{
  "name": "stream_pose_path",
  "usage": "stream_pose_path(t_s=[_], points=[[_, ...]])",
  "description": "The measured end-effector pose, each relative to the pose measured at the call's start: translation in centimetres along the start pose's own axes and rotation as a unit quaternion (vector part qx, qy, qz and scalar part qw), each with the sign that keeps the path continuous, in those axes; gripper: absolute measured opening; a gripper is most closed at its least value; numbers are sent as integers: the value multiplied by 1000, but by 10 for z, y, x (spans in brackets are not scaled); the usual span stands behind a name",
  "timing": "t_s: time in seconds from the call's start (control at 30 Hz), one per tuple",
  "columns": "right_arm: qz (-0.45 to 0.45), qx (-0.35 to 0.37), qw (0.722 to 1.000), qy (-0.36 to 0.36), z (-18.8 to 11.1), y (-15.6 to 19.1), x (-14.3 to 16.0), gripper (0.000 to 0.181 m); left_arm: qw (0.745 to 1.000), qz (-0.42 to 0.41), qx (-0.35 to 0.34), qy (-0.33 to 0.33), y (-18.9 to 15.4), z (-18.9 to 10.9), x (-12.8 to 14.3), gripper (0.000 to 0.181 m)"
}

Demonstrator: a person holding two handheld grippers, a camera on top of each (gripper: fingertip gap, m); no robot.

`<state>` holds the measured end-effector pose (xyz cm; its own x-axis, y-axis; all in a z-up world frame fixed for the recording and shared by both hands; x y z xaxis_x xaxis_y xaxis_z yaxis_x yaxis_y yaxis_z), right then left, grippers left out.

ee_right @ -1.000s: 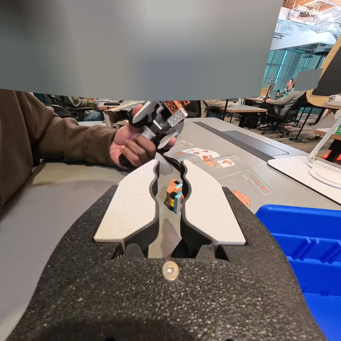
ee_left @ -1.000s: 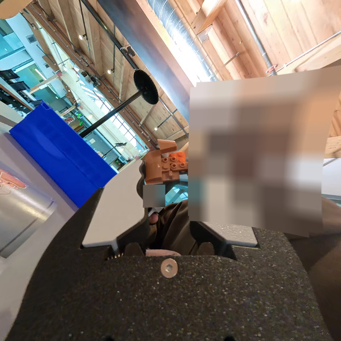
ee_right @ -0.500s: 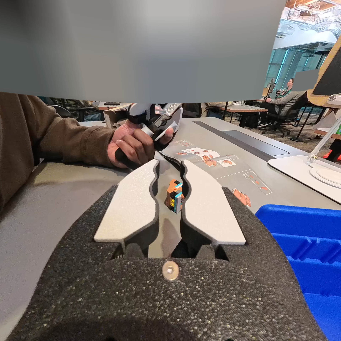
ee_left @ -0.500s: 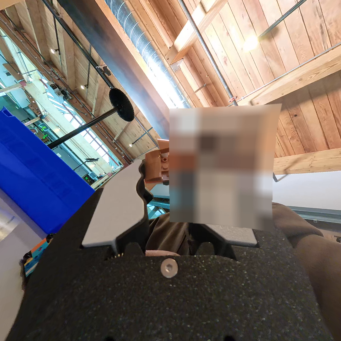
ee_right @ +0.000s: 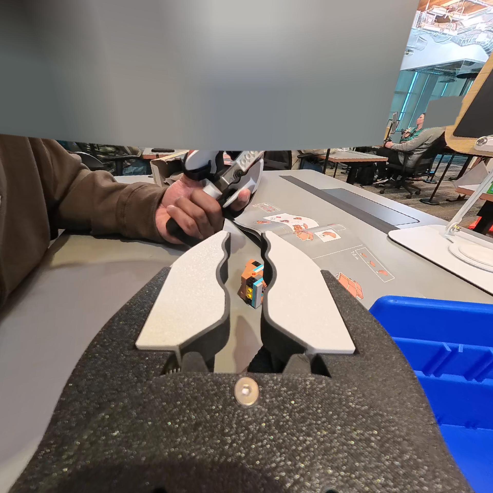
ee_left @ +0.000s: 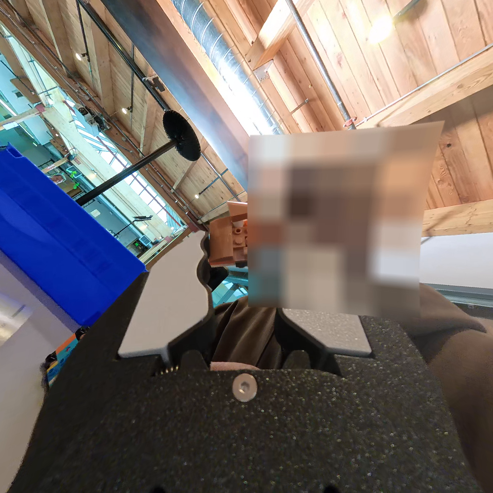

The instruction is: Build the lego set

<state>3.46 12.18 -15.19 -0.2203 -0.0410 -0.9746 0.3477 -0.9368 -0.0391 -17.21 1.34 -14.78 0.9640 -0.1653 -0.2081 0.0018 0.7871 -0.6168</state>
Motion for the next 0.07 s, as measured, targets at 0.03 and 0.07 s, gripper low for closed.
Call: stream_pose_path(t_s=[0.03, 0.07], points=[[0, 0, 1000, 0, 0, 0, 0, 21, 1000, 4, -2, 5, 0, 1, 1, 51], [0, 0, 1000, 0, 0, 0, 0, 21, 1000, 7, -4, 11, 0, 1, 2, 51]])
Point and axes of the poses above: each gripper's, where its closed fingertips meet, z out along the fingers, x out of its underside, y = z × x across the jaws, the point moved 7 cm from there along -z, back along the fingers, and after that the axes turned 11 degrees about -y, right-handed, at the moved point
